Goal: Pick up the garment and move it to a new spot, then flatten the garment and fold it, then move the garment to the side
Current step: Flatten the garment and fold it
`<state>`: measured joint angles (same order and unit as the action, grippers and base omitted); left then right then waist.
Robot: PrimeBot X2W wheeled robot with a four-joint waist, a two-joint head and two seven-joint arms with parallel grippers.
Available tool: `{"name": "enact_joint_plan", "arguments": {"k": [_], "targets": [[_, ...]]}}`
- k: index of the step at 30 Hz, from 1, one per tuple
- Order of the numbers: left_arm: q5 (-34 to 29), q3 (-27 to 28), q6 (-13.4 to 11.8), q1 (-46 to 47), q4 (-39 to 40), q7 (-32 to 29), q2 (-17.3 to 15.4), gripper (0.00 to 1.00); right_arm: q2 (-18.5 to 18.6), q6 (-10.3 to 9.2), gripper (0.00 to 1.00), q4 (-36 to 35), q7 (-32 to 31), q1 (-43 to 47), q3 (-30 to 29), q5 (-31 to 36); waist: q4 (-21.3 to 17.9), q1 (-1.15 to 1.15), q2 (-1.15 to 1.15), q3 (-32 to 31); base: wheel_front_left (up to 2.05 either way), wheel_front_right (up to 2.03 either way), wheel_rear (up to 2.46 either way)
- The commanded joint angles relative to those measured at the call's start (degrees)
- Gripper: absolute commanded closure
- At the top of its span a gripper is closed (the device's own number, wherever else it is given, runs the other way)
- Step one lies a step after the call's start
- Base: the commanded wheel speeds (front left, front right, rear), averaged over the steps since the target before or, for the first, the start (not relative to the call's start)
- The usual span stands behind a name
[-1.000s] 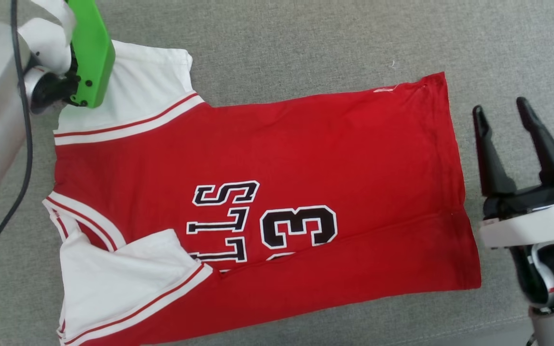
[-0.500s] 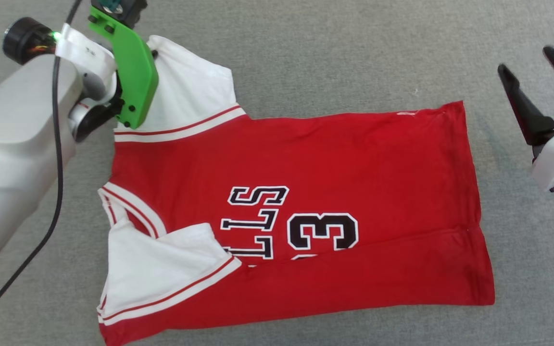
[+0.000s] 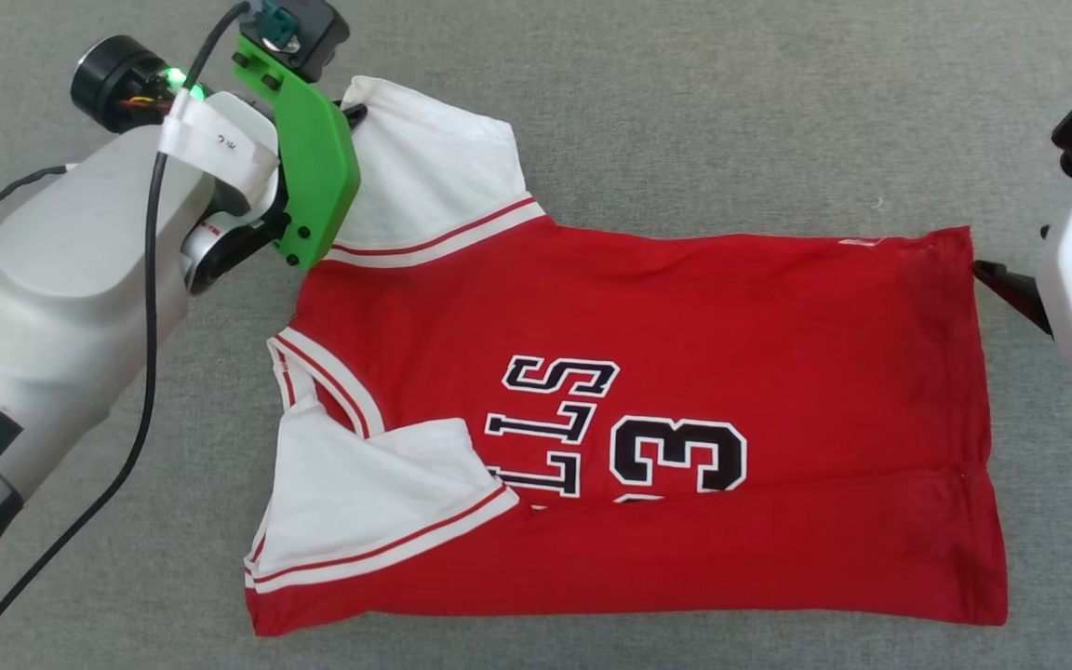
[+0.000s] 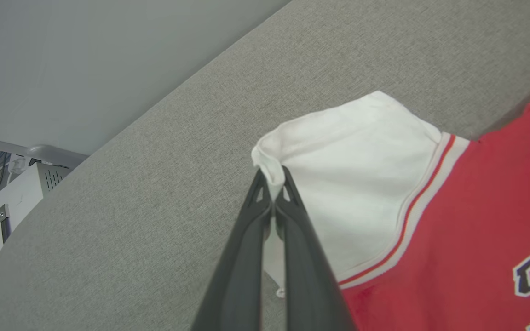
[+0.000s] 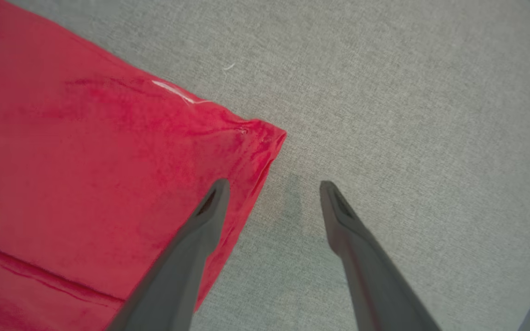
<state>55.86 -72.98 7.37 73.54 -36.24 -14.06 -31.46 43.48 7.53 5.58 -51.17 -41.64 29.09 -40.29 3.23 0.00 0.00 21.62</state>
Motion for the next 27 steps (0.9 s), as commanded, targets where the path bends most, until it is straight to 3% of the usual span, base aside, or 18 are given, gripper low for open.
{"name": "enact_joint_plan", "arguments": {"k": [1,11,18,20,21,27], "targets": [[-0.4,-0.1,0.1,0.6,0.2,0.7,0.6,1.00,-0.5,-0.04,0.00,1.4,-0.6,-1.5,1.2,-0.2,0.9,0.00,0.00,0.9,0.00,0.00,0.00],[-1.1,-0.2,0.1,2.3,1.1,1.8,1.8,1.00,-4.1,-0.04,0.00,14.4,1.9,-5.9,8.5,1.7,2.8,0.00,0.00,3.6,0.00,0.00,0.00],[-1.1,-0.3,0.1,2.2,1.1,2.2,1.9,1.00,-4.7,-0.04,0.00,18.5,4.6,-5.0,14.6,-0.5,2.9,0.00,0.00,3.8,0.00,0.00,0.00],[-1.0,-0.3,0.1,1.9,1.0,2.4,1.6,1.00,-4.7,-0.04,0.91,18.8,6.2,-5.5,15.4,-1.3,2.7,0.00,0.00,3.5,0.00,0.00,0.00],[-0.8,-0.3,0.1,1.7,0.9,2.4,1.5,1.00,-4.7,-0.04,1.00,19.0,7.1,-5.8,15.6,-1.7,2.5,0.00,0.00,3.3,0.00,0.00,0.00],[0.6,-0.3,0.1,0.0,0.1,4.0,0.6,1.00,-5.0,-0.04,1.00,20.1,13.6,-7.5,14.9,-3.5,1.6,0.00,0.00,0.8,0.00,0.00,0.00]]}}
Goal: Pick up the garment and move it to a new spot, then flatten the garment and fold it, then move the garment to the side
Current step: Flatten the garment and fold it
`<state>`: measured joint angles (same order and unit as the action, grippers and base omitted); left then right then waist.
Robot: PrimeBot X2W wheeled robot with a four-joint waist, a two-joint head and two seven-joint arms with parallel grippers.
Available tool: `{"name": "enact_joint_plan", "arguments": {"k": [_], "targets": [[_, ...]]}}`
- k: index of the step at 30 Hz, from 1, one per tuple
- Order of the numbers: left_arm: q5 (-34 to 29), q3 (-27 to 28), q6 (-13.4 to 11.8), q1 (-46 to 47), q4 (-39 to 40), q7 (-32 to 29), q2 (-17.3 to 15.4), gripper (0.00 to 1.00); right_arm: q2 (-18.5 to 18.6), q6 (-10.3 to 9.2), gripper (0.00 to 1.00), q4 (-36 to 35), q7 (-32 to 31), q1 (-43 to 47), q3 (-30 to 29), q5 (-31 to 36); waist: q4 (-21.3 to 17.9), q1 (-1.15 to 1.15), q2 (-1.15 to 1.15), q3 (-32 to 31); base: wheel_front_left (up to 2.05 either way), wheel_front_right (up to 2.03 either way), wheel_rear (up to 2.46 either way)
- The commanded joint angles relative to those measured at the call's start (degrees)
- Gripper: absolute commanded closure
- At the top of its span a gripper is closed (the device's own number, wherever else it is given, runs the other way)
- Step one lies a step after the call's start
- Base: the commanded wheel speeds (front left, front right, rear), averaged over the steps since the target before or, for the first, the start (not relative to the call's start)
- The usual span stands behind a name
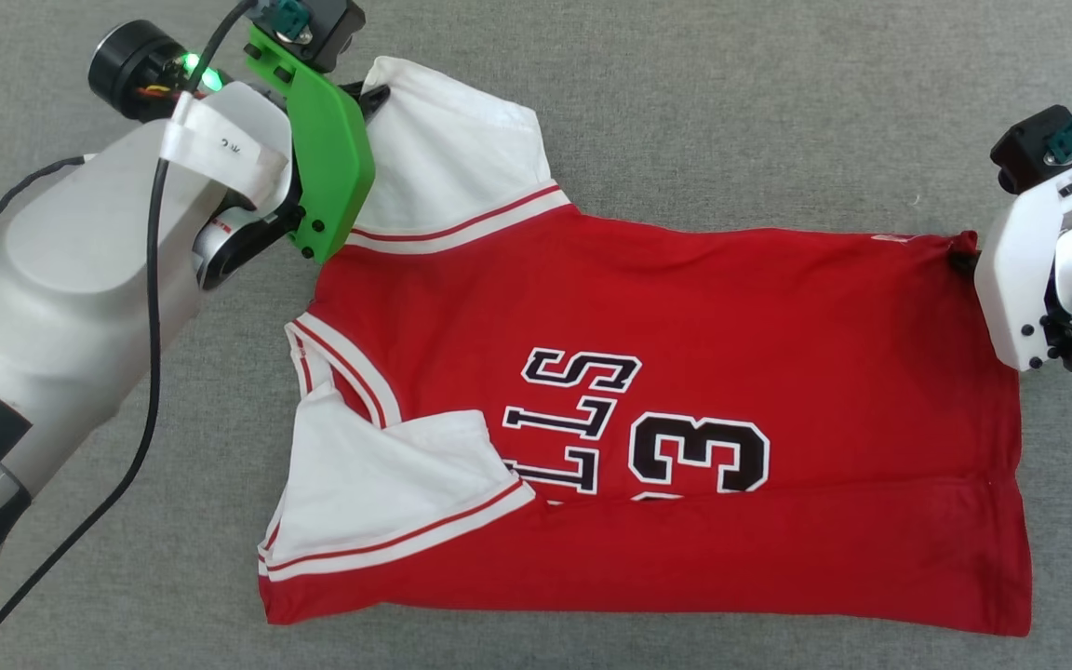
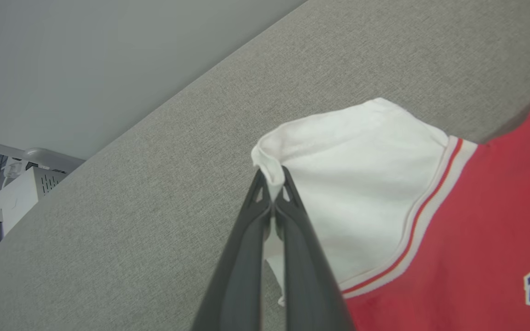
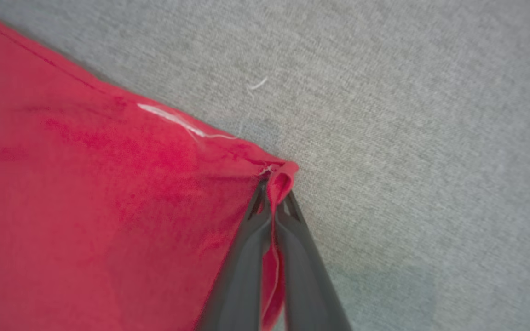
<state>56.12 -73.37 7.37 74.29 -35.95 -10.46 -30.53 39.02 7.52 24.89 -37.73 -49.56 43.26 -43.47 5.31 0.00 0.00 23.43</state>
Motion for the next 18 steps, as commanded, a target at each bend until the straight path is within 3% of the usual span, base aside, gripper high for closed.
{"name": "enact_joint_plan", "arguments": {"k": [1,18], "targets": [[0.5,0.1,0.1,-1.1,-0.2,0.7,-0.7,1.00,-0.6,-0.03,1.00,0.8,1.6,0.4,0.5,-0.6,-0.6,0.00,0.00,-1.6,0.00,0.00,0.00],[0.0,0.0,-0.6,-12.5,4.3,5.7,-5.2,1.00,1.9,-0.03,1.00,-3.4,14.5,10.6,-0.8,-3.7,-1.2,0.00,0.00,-11.8,0.00,0.00,0.00]]}}
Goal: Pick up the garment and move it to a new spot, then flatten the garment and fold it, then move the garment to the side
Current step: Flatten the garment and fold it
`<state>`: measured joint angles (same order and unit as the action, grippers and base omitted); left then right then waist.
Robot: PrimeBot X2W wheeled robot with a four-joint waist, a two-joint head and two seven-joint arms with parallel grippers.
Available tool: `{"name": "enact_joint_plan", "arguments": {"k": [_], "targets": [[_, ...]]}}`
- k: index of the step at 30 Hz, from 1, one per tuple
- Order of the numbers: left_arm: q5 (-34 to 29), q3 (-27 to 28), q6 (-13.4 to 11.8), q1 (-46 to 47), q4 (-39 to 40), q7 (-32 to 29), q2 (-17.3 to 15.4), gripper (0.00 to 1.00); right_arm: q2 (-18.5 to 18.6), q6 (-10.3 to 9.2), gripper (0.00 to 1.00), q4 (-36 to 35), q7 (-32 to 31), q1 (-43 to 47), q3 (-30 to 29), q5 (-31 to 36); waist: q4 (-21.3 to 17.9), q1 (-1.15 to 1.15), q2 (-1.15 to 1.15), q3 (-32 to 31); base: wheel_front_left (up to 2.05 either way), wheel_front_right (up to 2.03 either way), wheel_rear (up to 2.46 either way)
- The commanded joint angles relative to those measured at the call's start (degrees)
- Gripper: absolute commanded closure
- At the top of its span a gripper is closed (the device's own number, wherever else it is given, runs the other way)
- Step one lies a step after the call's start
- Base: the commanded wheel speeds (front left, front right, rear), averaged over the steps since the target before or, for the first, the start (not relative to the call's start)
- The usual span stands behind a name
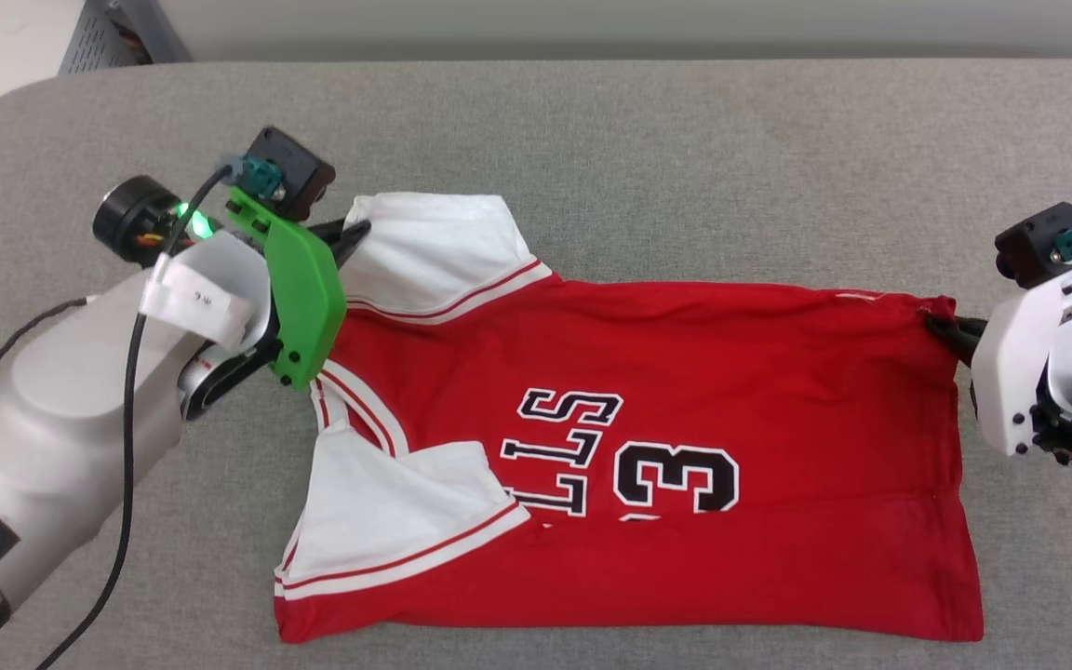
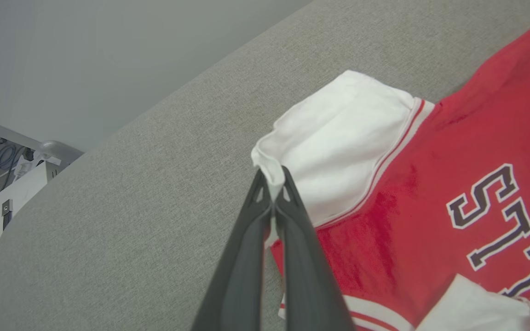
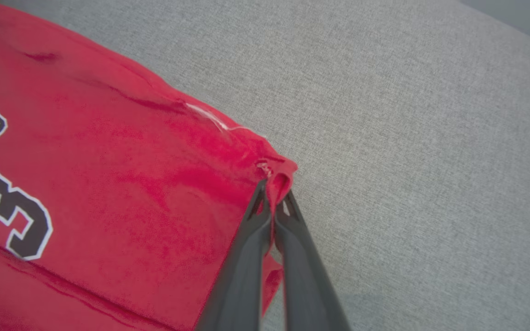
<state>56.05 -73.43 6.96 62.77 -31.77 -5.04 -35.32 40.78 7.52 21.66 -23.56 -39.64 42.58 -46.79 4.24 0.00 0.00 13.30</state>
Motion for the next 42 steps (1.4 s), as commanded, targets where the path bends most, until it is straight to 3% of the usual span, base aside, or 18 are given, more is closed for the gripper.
{"name": "enact_joint_plan", "arguments": {"k": [1,8,18,25,29,38,39,40,41,42], "targets": [[0.0,0.1,-0.6,-2.1,0.8,0.6,-1.0,1.00,0.3,-0.03,1.00,-0.7,0.7,1.7,-0.2,-0.5,-0.2,0.00,0.00,-2.3,0.00,0.00,0.00],[0.5,0.1,-4.3,-9.7,8.0,2.2,-5.3,1.00,1.2,-0.03,1.00,-4.4,2.3,8.3,-1.2,-0.7,-0.3,0.00,0.00,-5.4,0.00,0.00,0.00],[3.7,0.1,-12.2,-22.2,20.8,3.2,-12.2,1.00,2.8,-0.03,1.00,-10.3,3.4,20.1,-5.8,-0.8,0.2,0.00,0.00,-7.5,0.00,0.00,0.00],[5.4,0.1,-16.7,-29.8,26.4,4.2,-14.7,1.00,2.4,-0.03,1.00,-13.5,2.5,28.1,-9.7,0.0,0.5,0.00,0.00,-8.0,0.00,0.00,0.00],[6.4,0.1,-17.5,-33.1,26.8,4.7,-14.1,1.00,1.3,-0.03,1.00,-14.0,1.5,32.0,-11.3,0.4,0.7,0.00,0.00,-8.0,0.00,0.00,0.00],[8.1,0.1,-15.8,-36.0,21.0,5.7,-10.5,1.00,-3.8,-0.03,1.00,-10.7,0.0,35.5,-13.2,0.2,0.9,0.00,0.00,-7.5,0.00,0.00,0.00],[8.3,0.3,-15.8,-36.1,20.6,6.0,-10.2,0.91,-4.1,-0.03,1.00,-10.5,0.4,35.5,-13.3,0.3,0.9,0.00,0.00,-7.5,0.00,0.00,0.00],[8.4,0.3,-15.7,-36.2,20.1,6.3,-9.9,0.61,-4.4,-0.03,0.72,-10.3,1.0,35.5,-13.6,0.5,0.9,0.00,0.00,-7.6,0.00,0.00,0.00],[8.2,0.5,-16.0,-36.3,19.8,6.9,-9.7,0.27,-4.7,-0.03,0.52,-10.4,1.4,35.5,-13.8,0.6,0.9,0.00,0.00,-7.7,0.00,0.00,0.00],[8.1,0.9,-16.5,-36.4,19.4,8.1,-9.6,0.00,-4.9,-0.03,0.00,-10.7,2.1,35.5,-14.3,0.7,1.0,0.00,0.00,-7.8,0.00,0.00,0.00]]}}
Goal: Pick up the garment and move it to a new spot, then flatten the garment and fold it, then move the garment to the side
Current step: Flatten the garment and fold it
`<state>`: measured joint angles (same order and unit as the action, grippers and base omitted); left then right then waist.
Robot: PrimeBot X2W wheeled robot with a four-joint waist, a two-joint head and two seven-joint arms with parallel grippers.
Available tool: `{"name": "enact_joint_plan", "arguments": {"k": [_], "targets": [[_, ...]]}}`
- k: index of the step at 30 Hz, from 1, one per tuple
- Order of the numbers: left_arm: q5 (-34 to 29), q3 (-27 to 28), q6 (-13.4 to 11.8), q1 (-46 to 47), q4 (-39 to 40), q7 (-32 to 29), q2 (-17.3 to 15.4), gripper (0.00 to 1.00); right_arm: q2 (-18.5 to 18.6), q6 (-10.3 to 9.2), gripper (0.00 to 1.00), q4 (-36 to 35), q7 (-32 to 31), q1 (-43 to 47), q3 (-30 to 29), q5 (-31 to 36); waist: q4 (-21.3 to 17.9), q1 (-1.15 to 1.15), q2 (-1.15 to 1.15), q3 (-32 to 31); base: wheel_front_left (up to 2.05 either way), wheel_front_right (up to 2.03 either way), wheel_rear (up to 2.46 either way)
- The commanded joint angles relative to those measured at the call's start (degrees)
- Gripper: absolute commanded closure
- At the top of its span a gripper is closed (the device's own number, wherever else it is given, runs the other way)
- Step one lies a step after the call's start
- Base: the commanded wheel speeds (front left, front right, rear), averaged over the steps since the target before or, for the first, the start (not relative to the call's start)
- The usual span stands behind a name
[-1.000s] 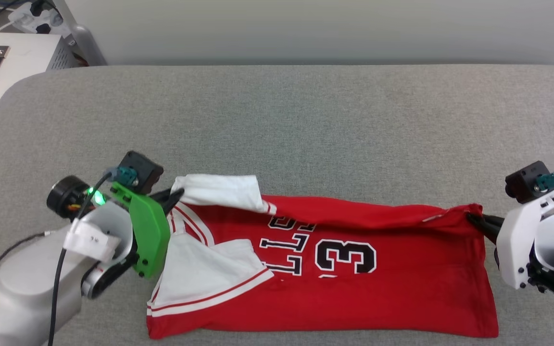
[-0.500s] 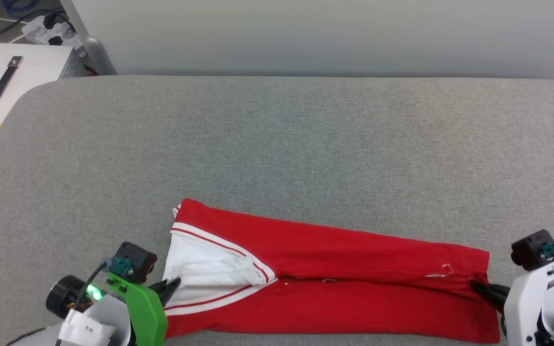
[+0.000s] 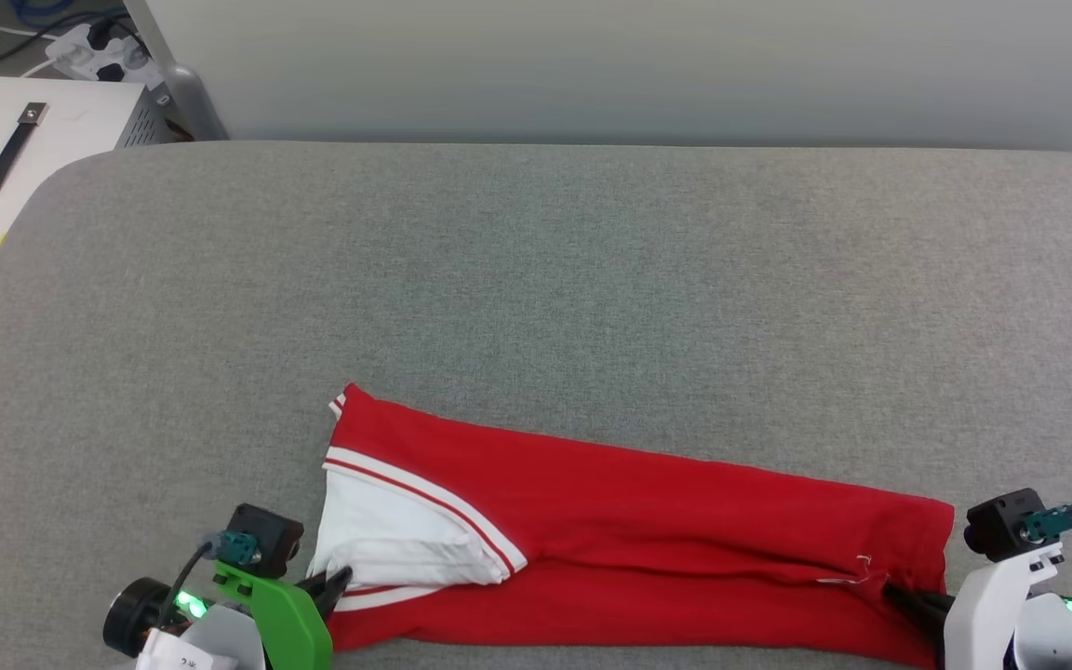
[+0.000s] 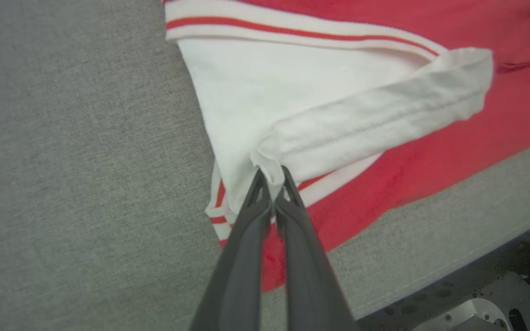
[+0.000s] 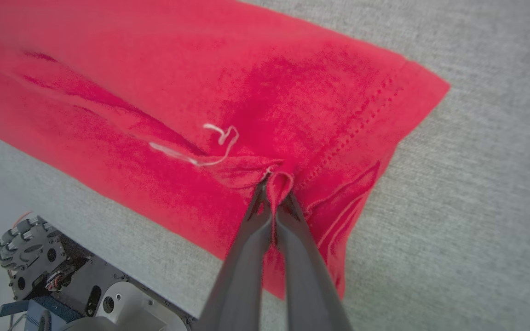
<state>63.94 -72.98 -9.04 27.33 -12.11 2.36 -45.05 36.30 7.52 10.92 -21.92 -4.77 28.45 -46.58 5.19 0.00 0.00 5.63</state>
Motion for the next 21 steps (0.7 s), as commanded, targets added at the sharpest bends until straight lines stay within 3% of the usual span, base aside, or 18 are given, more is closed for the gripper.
{"name": "enact_joint_plan", "arguments": {"k": [1,7,11,17,21], "targets": [[0.0,0.8,-0.9,-1.1,-0.3,1.6,0.2,0.00,-0.5,-0.03,0.00,-0.3,1.1,0.6,-0.6,0.6,0.0,0.00,0.00,-0.3,0.00,0.00,0.00],[-1.8,3.4,-4.8,-2.1,0.3,8.8,0.1,0.00,-0.3,-0.03,0.00,-5.3,4.8,1.7,-6.0,1.4,0.4,0.00,0.00,-1.4,0.00,0.00,0.00],[-3.5,7.0,-9.2,-2.6,1.9,11.8,-0.4,0.00,0.1,-0.03,0.00,-9.4,4.6,3.2,-11.1,1.8,0.6,0.00,0.00,-1.9,0.00,0.00,0.00],[-11.4,17.8,-15.8,-5.6,6.1,12.6,1.1,0.00,0.3,-0.03,0.00,-10.1,-0.1,6.2,-18.2,0.8,1.3,0.00,0.00,-1.9,0.00,0.00,0.00],[-19.0,26.1,-18.2,-10.0,8.3,12.6,3.4,0.00,0.8,-0.03,0.00,-9.5,-3.7,8.1,-20.1,-1.8,1.7,0.00,0.00,-1.3,0.00,0.00,0.00]]}}
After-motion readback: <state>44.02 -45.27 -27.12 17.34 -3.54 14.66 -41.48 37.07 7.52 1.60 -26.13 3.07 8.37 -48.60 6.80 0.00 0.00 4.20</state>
